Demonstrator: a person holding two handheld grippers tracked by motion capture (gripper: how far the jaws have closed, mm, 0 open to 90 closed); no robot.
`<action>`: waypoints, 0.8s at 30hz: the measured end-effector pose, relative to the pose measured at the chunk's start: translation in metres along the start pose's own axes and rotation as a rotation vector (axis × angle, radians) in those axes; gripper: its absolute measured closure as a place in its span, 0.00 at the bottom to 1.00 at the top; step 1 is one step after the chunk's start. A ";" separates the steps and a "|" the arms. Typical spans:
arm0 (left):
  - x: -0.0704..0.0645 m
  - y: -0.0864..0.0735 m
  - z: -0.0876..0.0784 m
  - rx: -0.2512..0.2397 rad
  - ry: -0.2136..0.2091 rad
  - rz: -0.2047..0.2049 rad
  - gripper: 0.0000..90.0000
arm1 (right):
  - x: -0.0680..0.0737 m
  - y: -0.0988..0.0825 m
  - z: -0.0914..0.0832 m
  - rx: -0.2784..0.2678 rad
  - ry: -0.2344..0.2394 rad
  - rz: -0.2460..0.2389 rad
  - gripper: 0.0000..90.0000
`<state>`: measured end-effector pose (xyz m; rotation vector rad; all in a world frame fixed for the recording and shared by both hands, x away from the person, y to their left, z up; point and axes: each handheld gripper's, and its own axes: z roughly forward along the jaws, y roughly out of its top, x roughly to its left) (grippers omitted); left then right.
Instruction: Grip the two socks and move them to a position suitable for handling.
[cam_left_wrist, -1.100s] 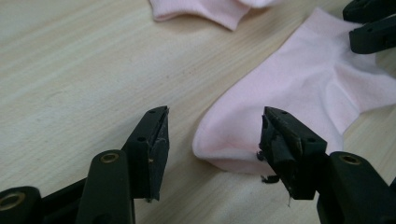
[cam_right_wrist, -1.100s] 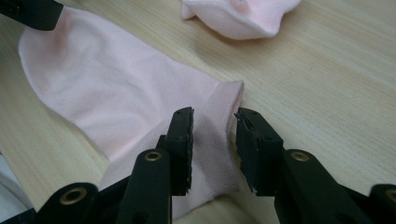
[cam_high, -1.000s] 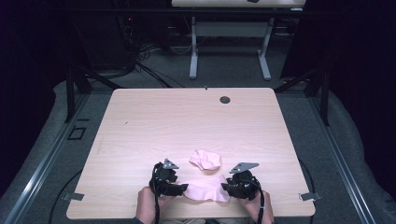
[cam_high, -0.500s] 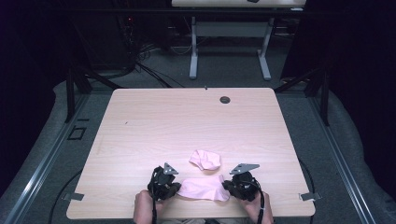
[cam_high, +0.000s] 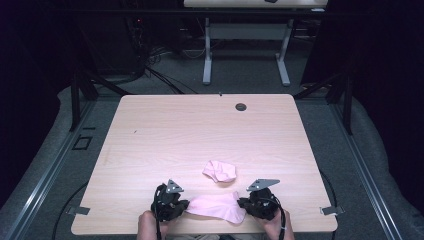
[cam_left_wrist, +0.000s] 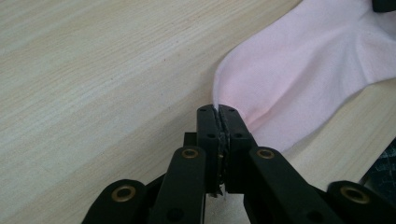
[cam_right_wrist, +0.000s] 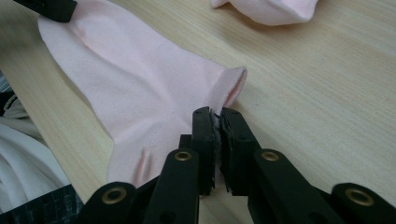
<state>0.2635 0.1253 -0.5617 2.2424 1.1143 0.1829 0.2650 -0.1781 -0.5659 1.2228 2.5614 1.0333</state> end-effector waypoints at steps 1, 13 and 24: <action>0.000 0.001 0.000 0.001 0.009 0.002 0.89 | 0.000 0.000 0.001 -0.001 0.009 0.003 0.91; 0.017 0.006 -0.010 -0.071 0.030 -0.009 0.24 | -0.015 0.006 -0.014 -0.081 0.018 0.007 0.44; 0.040 0.009 -0.015 -0.084 0.088 -0.040 0.03 | -0.028 0.029 -0.014 -0.094 -0.017 -0.013 0.17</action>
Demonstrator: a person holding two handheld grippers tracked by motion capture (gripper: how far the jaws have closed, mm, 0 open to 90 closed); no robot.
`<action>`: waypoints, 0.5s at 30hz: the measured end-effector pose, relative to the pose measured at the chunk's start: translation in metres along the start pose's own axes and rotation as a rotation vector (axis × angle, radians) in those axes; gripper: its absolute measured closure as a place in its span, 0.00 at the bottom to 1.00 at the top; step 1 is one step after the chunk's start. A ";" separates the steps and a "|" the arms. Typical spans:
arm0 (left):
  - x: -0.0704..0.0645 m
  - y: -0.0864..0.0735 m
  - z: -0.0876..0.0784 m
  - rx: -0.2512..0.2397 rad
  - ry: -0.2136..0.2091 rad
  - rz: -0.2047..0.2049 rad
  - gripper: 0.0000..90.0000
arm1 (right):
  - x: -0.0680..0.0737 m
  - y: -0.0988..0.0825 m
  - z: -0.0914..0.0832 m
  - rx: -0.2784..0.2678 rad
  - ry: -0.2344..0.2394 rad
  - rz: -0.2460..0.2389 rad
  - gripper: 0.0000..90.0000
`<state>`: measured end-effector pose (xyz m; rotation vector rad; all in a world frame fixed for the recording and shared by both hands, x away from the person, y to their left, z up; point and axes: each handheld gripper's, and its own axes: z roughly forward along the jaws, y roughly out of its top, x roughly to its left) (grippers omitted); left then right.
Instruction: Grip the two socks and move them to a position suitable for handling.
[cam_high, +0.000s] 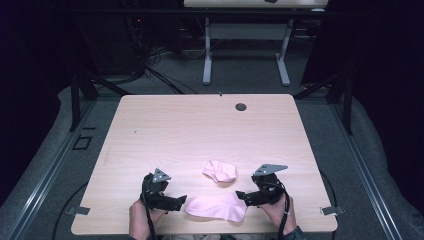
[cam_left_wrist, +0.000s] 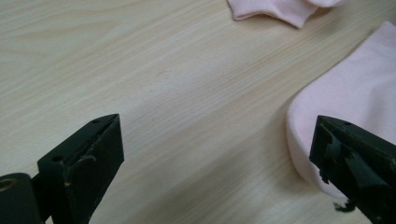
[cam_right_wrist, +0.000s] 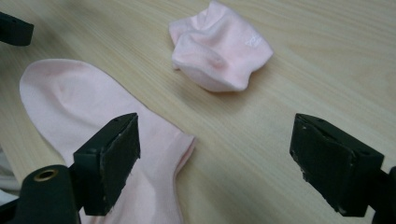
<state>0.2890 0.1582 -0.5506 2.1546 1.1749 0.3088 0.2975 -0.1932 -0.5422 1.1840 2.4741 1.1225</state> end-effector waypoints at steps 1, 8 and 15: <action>0.002 0.000 0.000 0.000 -0.001 -0.002 0.02 | 0.000 0.003 0.001 -0.004 -0.006 -0.003 0.17; 0.012 0.004 0.003 -0.013 0.019 -0.001 0.00 | 0.000 0.024 0.007 -0.001 -0.030 -0.059 0.24; 0.013 0.011 0.004 -0.025 0.029 0.005 0.00 | 0.004 0.042 0.030 0.058 -0.032 -0.140 0.41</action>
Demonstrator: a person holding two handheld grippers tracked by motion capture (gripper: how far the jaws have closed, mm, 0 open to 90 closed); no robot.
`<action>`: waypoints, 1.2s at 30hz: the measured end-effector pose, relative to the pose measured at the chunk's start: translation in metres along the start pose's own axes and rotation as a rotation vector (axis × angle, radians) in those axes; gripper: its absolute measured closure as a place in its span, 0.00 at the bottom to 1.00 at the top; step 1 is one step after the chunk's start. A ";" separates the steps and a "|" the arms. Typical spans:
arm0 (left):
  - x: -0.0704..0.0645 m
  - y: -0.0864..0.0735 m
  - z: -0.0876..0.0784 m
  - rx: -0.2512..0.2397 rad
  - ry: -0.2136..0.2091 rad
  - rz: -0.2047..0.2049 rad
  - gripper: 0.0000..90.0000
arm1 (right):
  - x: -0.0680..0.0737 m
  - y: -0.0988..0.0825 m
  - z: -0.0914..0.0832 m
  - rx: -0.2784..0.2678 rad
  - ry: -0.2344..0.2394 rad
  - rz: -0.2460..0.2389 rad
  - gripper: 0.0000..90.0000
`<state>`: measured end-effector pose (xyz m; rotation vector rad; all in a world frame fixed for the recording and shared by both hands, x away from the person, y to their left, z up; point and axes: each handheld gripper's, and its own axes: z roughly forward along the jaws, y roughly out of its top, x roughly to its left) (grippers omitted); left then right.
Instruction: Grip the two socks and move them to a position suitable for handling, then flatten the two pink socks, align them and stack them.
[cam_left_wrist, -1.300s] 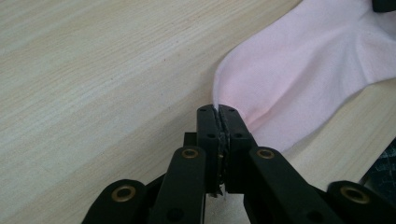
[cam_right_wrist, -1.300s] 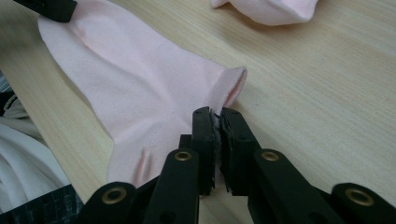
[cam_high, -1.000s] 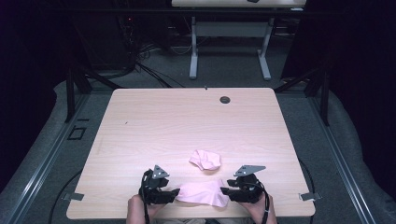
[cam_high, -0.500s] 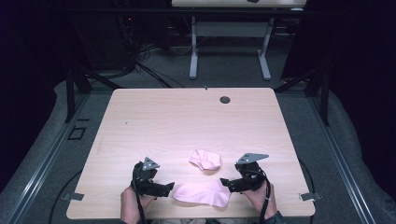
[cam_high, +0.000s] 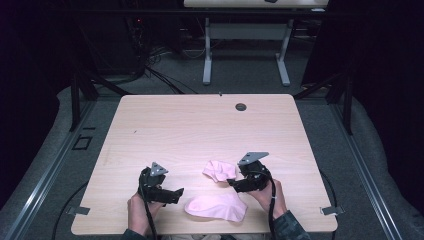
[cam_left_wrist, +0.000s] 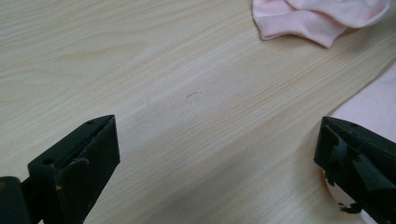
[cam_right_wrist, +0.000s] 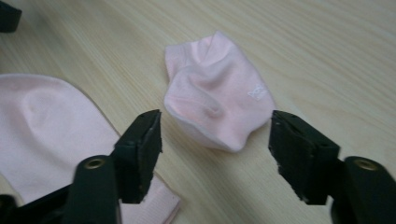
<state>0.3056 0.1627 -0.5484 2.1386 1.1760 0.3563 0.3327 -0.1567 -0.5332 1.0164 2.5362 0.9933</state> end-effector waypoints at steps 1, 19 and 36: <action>0.000 0.001 0.000 0.001 0.000 0.007 0.00 | 0.000 0.001 0.004 0.016 0.001 -0.010 0.44; 0.000 0.005 -0.002 0.011 0.002 0.027 0.00 | -0.010 -0.004 0.025 0.053 0.058 0.016 0.98; -0.015 0.026 0.015 0.046 -0.038 0.062 0.09 | 0.012 0.000 0.020 0.023 0.187 0.077 0.81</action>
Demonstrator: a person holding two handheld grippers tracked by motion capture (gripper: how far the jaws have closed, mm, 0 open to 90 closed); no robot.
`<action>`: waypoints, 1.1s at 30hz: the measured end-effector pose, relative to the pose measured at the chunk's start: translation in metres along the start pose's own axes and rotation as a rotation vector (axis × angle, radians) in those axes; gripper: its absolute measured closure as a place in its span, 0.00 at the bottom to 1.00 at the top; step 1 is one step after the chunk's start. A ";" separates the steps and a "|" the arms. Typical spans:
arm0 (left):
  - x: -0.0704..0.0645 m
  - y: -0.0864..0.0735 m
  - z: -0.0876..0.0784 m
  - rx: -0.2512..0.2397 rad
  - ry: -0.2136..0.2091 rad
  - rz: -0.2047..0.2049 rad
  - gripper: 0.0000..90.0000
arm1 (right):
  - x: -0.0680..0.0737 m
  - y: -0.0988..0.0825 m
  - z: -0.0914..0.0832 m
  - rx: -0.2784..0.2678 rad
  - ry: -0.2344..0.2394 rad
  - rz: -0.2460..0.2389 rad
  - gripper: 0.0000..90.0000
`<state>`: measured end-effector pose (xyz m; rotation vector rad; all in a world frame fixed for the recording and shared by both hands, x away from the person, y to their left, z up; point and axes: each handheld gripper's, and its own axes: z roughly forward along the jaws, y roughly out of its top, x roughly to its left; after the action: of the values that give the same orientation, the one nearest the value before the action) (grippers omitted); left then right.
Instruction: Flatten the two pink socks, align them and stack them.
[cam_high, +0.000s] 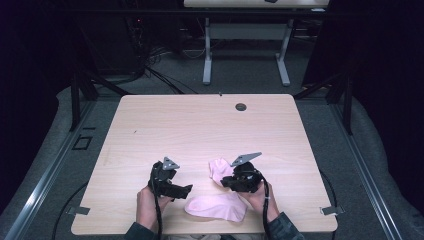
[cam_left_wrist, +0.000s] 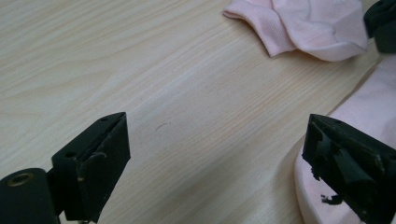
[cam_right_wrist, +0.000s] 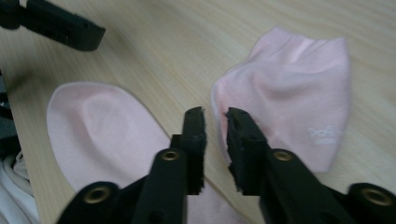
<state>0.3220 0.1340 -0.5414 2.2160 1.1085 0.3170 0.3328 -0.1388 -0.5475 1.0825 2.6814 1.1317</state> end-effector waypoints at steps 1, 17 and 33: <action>-0.001 0.002 0.001 0.002 -0.006 0.000 0.10 | 0.000 -0.001 0.002 0.004 0.000 -0.007 0.78; -0.074 0.054 0.046 0.058 -0.121 0.259 0.44 | -0.042 -0.038 -0.051 -0.139 -0.151 0.181 0.63; -0.088 0.058 0.072 0.183 -0.113 0.402 0.84 | -0.051 -0.050 -0.047 -0.131 -0.115 0.223 0.63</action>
<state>0.3380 0.0080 -0.5551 2.5819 0.6482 0.2602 0.3283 -0.2236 -0.5565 1.4028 2.4099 1.2159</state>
